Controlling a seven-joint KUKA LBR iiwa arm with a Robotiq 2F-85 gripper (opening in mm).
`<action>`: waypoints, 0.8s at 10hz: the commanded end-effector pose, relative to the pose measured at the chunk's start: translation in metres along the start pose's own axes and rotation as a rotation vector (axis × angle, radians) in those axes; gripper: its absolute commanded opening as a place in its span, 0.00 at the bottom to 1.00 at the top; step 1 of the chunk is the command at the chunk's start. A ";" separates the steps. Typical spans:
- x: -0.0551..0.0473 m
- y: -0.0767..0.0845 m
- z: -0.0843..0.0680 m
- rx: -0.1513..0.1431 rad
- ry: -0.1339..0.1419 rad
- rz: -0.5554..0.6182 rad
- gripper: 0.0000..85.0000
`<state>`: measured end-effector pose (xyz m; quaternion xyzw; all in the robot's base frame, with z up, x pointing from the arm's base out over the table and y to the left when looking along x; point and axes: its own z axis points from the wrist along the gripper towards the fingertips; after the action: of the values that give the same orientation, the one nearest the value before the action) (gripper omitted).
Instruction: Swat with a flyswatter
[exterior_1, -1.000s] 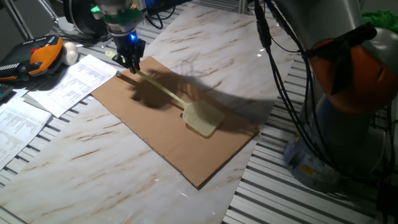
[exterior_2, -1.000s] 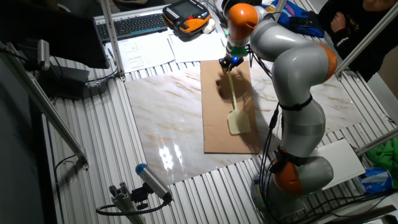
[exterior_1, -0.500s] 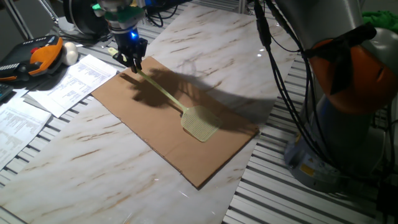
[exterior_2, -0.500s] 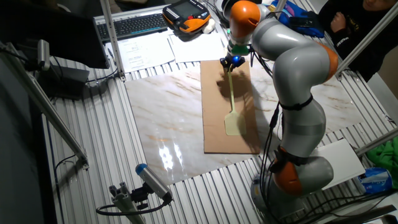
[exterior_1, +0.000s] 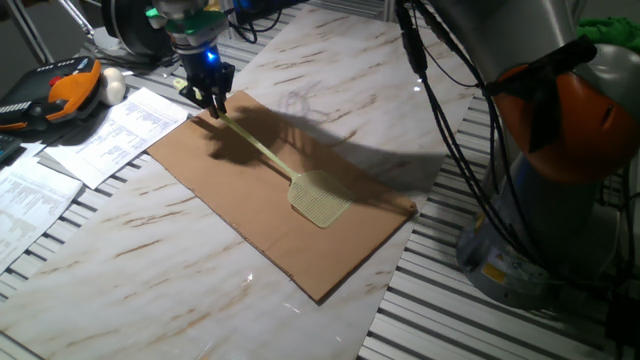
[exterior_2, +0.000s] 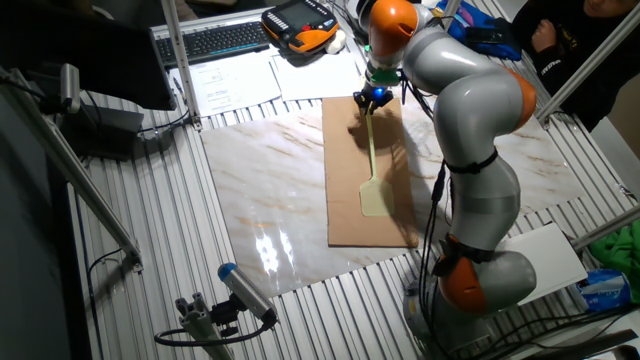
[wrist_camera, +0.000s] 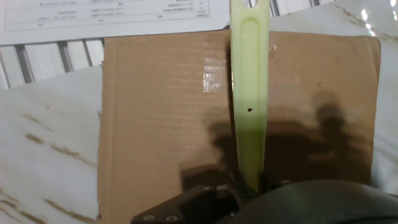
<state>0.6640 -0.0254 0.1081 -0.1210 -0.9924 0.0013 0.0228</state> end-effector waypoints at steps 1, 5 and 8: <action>0.000 0.000 0.000 -0.008 -0.007 -0.003 0.00; 0.000 0.000 0.000 -0.007 -0.068 0.027 0.00; 0.000 -0.001 -0.006 0.033 0.005 0.051 0.00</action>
<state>0.6635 -0.0269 0.1128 -0.1449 -0.9889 0.0163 0.0282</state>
